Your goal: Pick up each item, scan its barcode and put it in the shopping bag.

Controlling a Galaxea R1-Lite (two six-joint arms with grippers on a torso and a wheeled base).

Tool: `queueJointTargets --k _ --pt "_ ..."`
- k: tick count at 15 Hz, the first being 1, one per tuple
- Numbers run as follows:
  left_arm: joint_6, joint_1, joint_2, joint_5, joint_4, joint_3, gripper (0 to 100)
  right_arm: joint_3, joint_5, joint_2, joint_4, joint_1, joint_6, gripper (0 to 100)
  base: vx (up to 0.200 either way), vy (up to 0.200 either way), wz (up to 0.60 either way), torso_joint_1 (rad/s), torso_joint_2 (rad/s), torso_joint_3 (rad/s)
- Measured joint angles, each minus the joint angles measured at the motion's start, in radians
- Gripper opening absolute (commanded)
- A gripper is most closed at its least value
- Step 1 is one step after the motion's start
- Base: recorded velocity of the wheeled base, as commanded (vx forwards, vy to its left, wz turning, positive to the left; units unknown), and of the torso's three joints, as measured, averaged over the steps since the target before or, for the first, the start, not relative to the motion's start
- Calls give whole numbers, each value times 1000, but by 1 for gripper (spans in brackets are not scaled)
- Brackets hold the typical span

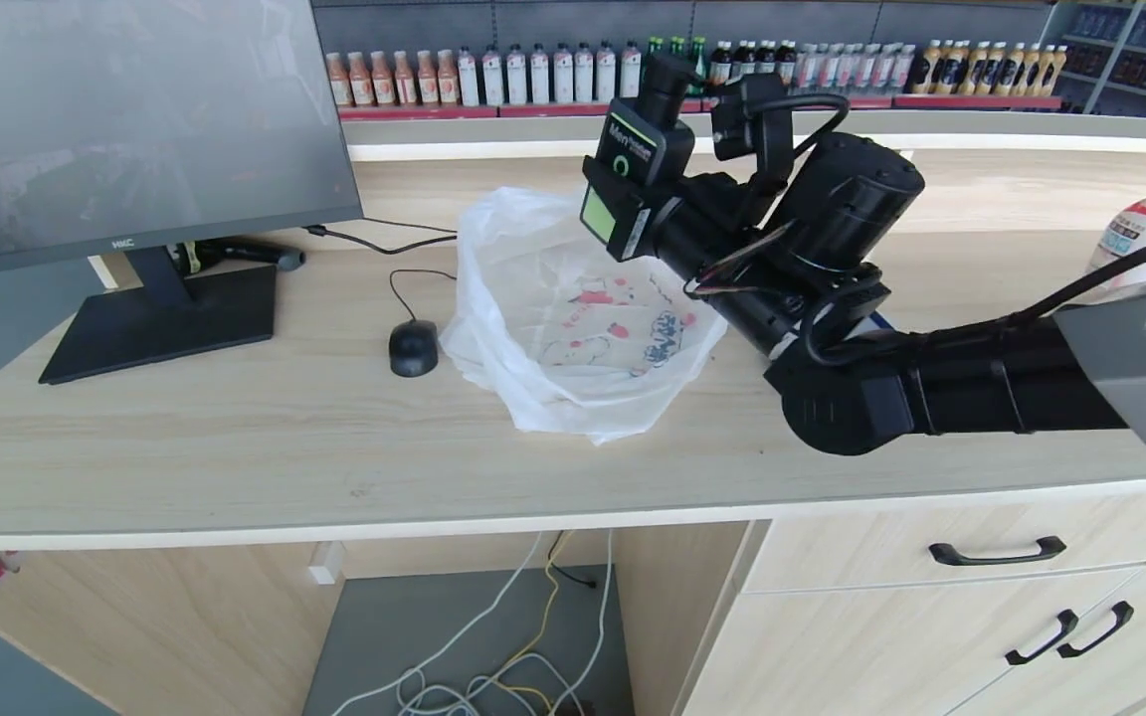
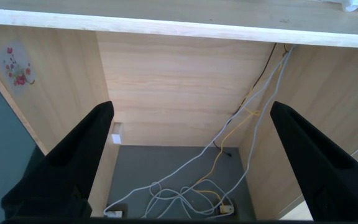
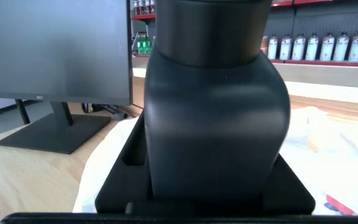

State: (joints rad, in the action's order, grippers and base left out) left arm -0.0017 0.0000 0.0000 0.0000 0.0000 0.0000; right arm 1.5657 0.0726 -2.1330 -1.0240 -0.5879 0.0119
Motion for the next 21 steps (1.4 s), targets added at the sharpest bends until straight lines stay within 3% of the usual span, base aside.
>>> queueJointTargets --k 4,7,21 --pt "0 0 0 0 0 0 100 261 1 -152 177 9 -3 0 0 0 0 0 0 0" --pt "0 0 0 0 0 0 100 395 0 -238 228 12 2 0 0 0 0 0 0 0" --pt "0 0 0 0 0 0 100 434 -16 -376 226 14 10 0 0 0 0 0 0 0"
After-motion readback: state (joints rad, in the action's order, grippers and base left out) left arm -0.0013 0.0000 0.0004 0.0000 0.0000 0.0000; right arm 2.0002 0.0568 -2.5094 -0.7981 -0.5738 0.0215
